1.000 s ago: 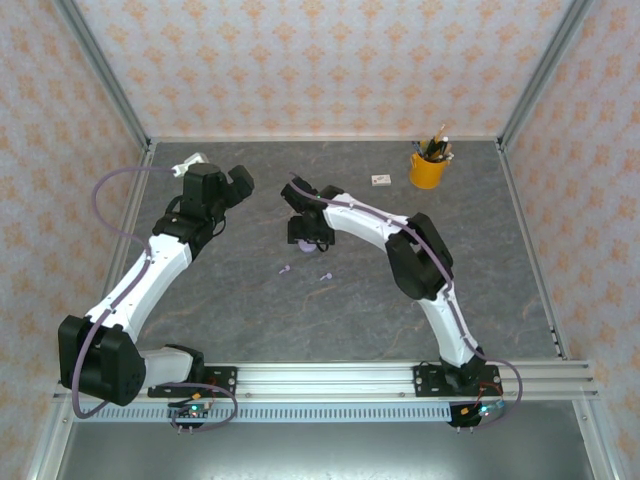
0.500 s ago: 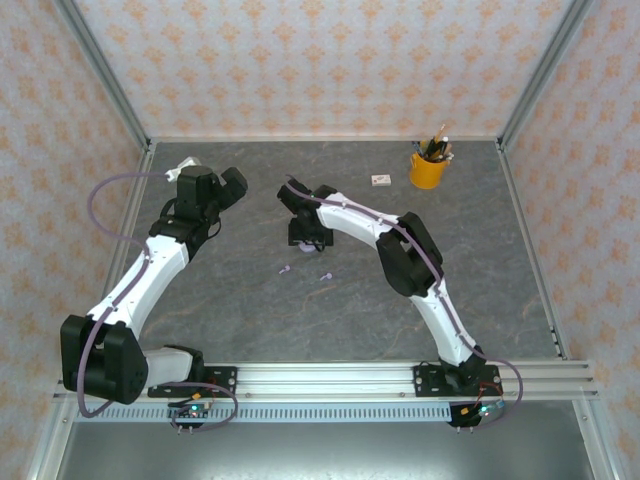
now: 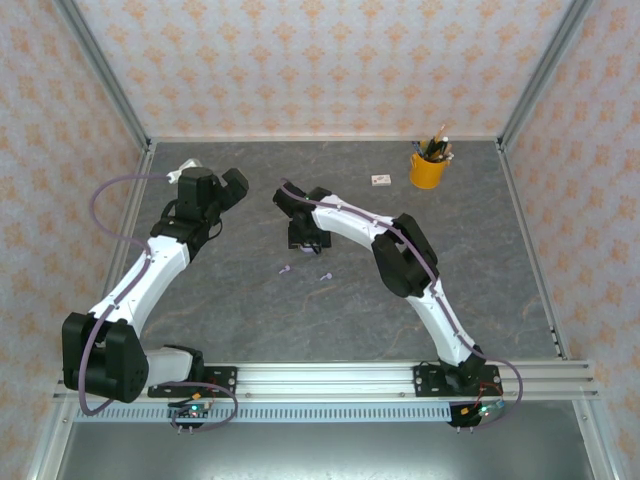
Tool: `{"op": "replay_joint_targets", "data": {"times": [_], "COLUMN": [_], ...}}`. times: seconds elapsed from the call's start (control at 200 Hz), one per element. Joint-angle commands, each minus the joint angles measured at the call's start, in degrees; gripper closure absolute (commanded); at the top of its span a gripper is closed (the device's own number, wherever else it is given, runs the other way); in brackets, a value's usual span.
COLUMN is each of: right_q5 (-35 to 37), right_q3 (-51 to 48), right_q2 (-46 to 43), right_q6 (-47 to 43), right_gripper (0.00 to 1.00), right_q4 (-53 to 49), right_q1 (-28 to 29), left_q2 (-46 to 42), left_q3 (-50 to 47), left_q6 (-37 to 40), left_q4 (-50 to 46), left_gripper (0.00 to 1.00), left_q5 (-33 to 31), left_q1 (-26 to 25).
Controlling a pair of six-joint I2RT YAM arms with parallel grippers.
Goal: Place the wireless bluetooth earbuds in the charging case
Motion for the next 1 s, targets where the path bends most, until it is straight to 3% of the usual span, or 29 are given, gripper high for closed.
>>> {"op": "replay_joint_targets", "data": {"times": [0.0, 0.52, 0.996], "right_q5": [1.06, 3.00, 2.88], "right_q3": [0.83, 2.27, -11.17], "right_q2": [1.82, 2.61, -12.51], "right_q6": [0.55, 2.03, 9.60], "right_gripper": [0.38, 0.53, 0.56], "right_q4": [-2.72, -3.73, 9.23], "right_q1": [0.45, 1.42, -3.85], "left_q2": [0.26, 0.89, 1.13], "left_q3": [-0.57, -1.84, -6.60], "left_q6": [-0.85, -1.47, -2.06], "left_q4": [1.52, 2.89, 13.11], "left_gripper": [0.00, 0.00, 0.00], "left_q5": [0.39, 2.16, 12.84], "left_q1": [0.52, 0.55, 0.52]}}
